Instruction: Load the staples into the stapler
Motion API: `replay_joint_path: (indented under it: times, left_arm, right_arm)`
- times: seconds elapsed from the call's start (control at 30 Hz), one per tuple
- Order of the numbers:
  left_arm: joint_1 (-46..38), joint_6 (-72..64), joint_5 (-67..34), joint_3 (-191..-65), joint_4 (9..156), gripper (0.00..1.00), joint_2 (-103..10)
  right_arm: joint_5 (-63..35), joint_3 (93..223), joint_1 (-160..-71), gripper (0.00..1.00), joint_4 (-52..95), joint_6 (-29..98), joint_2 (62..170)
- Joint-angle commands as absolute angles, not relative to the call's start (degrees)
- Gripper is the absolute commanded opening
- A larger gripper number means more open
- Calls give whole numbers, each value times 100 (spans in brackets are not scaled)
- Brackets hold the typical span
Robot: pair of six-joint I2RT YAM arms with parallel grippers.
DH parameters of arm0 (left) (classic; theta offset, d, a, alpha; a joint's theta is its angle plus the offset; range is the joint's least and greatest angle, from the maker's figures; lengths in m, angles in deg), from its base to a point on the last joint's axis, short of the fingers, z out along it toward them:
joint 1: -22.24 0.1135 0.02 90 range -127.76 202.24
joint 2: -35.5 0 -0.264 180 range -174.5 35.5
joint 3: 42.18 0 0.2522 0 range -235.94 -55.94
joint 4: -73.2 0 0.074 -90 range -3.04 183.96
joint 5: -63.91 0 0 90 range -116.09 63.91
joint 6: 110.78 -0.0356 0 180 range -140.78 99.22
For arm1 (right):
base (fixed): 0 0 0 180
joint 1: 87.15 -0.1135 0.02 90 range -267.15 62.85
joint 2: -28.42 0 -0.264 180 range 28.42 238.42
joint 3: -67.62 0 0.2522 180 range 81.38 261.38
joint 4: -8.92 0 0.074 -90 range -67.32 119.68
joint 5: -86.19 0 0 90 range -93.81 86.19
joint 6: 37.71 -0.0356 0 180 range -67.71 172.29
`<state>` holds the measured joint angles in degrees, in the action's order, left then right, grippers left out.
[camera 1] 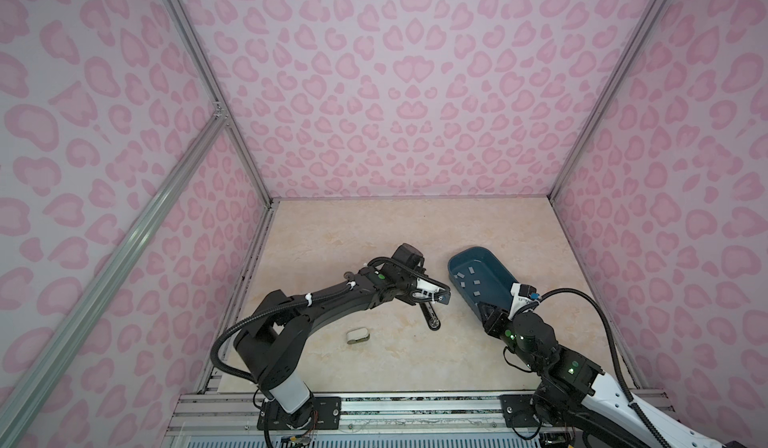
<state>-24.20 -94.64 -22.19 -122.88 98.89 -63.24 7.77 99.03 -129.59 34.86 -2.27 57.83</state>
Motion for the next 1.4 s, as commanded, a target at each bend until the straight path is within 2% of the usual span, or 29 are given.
replay_joint_path:
  times: [0.0, 0.43, 0.87, 1.37]
  left_arm:
    - [-2450, -10270, -2599, -12923, 10857, 6, -6856]
    - [-2786, -11604, -2545, -14995, 12406, 7, -8372]
    - [-3067, -11996, -2577, -15377, 12892, 7, -9033]
    - [-3094, -11902, -2506, -15519, 12810, 47, -9215]
  right_arm:
    - [448, 10087, -12688, 30, 3942, 231, 5954]
    - [-296, 10138, -11309, 31, 4040, 736, 6054]
    - [-1081, 9896, -10442, 33, 3955, 826, 5813]
    - [-1177, 9861, -10421, 36, 3911, 764, 5710]
